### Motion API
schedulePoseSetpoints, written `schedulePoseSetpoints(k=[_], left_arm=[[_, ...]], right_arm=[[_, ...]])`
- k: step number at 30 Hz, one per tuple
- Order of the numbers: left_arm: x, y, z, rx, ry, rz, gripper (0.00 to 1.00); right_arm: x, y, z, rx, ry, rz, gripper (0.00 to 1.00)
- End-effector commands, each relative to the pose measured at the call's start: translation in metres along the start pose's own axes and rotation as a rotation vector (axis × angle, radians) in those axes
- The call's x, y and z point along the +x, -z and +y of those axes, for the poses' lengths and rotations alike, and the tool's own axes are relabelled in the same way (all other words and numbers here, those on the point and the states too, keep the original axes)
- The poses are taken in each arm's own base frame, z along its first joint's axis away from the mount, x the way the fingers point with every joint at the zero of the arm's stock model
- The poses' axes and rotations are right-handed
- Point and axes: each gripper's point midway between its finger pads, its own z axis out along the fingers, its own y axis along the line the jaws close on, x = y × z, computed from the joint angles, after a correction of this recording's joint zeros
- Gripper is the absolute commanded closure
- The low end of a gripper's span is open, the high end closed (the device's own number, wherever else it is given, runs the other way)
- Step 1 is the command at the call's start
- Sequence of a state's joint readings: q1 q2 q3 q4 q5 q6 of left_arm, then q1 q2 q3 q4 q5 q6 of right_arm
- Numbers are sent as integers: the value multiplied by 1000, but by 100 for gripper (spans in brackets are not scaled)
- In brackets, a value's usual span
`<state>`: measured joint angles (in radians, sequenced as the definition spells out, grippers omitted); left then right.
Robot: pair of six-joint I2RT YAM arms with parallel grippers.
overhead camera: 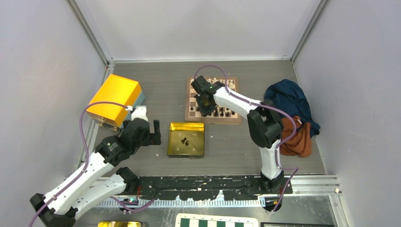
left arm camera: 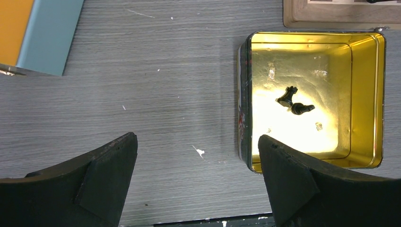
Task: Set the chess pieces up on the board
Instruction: Place the chess piece on the chessboard.
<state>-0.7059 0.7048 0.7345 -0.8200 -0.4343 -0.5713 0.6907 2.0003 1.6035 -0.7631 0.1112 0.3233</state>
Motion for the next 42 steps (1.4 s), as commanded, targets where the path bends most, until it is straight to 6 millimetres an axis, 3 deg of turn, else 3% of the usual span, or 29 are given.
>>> schedulePoseSetpoints(k=[1,42], left_arm=[[-20,5,-7,27,29,-62,0],[-15,2,-6,18,28,-53,0]], right_arm=[[-9,-1,2,-20,0,-29,91],[-10,-18,-4,-23,-12,-16,90]])
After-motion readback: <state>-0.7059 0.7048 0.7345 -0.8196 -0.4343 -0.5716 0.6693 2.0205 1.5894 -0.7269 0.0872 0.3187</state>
